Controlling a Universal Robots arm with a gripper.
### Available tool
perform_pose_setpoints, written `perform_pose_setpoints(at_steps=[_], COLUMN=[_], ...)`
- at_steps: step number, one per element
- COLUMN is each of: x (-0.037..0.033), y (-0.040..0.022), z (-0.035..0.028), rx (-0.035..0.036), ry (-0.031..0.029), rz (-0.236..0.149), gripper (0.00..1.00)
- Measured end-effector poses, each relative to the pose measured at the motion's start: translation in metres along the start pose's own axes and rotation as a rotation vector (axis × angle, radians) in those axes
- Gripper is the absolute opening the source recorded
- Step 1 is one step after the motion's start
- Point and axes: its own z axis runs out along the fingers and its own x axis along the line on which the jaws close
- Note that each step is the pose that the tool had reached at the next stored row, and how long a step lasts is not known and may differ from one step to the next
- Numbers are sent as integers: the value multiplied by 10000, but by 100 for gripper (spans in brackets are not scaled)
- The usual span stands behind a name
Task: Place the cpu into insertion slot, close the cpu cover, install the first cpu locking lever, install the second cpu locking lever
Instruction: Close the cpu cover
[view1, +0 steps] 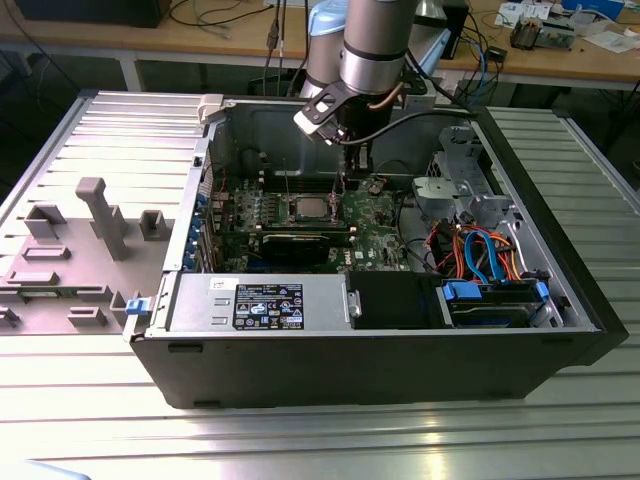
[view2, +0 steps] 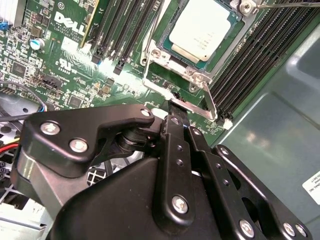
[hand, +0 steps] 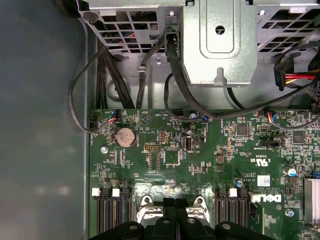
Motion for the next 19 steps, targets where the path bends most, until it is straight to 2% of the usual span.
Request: perform_pose_setpoints(at_steps=[19], x=[0], y=[-52], z=[1], rx=[0], ry=[0], rz=[1], gripper=[11])
